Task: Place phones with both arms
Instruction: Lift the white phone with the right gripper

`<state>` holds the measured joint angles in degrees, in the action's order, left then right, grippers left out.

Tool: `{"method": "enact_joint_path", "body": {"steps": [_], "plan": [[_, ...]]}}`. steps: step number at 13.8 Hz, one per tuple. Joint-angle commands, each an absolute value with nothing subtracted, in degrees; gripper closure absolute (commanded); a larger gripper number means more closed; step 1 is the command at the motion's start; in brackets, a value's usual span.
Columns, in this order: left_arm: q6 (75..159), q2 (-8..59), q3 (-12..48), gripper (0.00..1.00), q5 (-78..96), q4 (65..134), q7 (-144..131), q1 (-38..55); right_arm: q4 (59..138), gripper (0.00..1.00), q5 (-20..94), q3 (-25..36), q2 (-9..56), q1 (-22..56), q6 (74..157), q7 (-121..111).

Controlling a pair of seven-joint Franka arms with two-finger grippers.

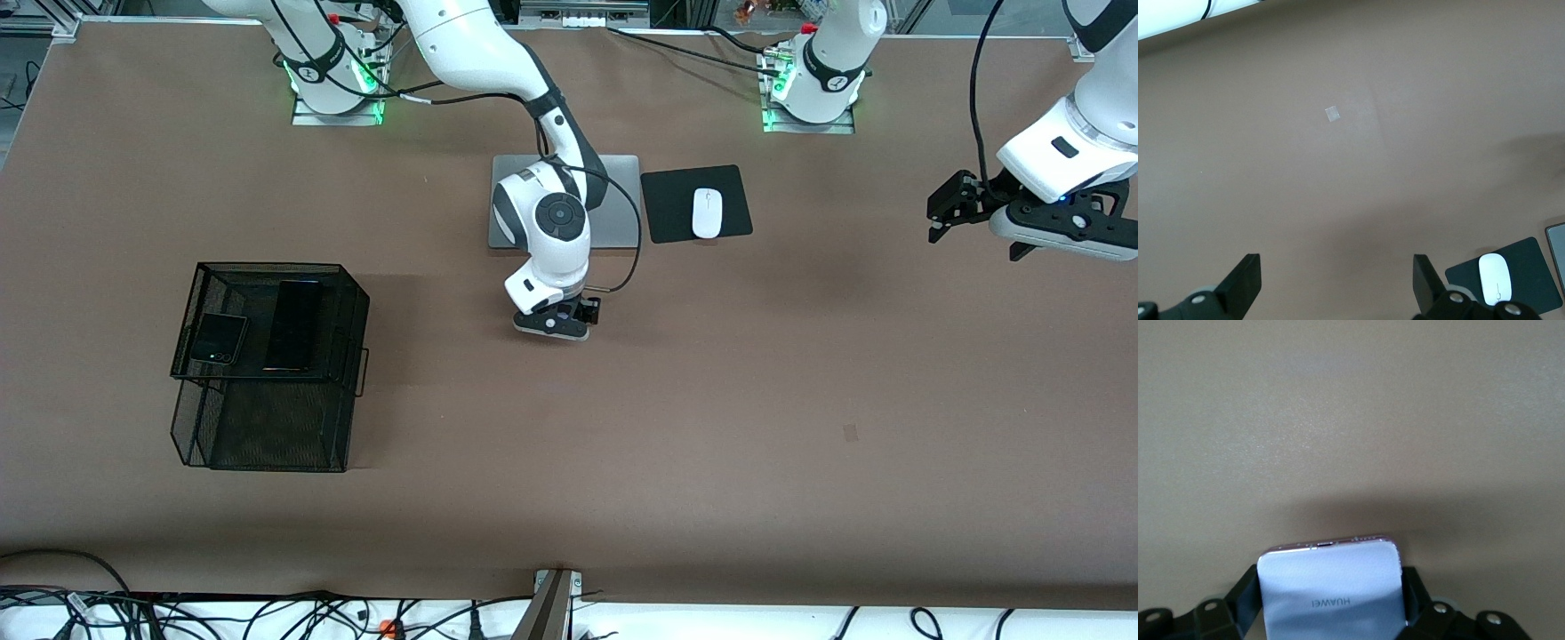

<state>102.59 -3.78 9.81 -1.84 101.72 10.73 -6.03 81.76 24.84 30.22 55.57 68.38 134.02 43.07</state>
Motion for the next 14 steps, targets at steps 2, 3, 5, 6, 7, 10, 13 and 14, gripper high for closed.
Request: {"method": "enact_joint_path", "body": {"steps": [2, 3, 5, 6, 7, 10, 13, 14], "plan": [[101.51, -3.25, 9.76, 0.0, -3.08, 100.37, 11.16, -6.42, 81.74, 1.0, 23.99, 30.15, 55.99, 68.12, 134.12, 40.53], [101.51, -3.25, 9.76, 0.0, -3.08, 100.37, 11.08, -6.42, 81.65, 1.0, 23.99, 30.15, 55.73, 67.85, 133.77, 39.04], [101.51, -3.25, 9.84, 0.0, -3.08, 100.37, 10.9, -6.42, 81.21, 1.0, 24.17, 30.58, 55.11, 67.33, 130.89, 37.1], [101.51, -3.25, 9.76, 0.0, -3.08, 100.37, 10.99, -6.42, 80.86, 1.0, 24.34, 30.67, 54.76, 66.72, 129.22, 36.05], [101.51, -3.25, 9.67, 0.0, -3.08, 100.37, 11.42, -6.42, 80.77, 1.0, 24.35, 30.85, 53.8, 66.01, 127.81, 34.99], [101.51, -3.25, 9.67, 0.0, -3.08, 100.37, 11.43, -6.42, 79.9, 1.0, 24.43, 31.11, 50.72, 63.55, 122.8, 31.21], [101.43, -3.25, 9.76, 0.0, -3.08, 100.37, 11.08, -6.42, 73.06, 1.0, 24.52, 31.11, 50.01, 58.99, 112.88, 27.52], [101.51, -3.25, 9.76, 0.0, -3.16, 100.37, 11.07, -6.42, 71.3, 1.0, 24.52, 31.11, 49.92, 57.67, 110.42, 25.86]]}}
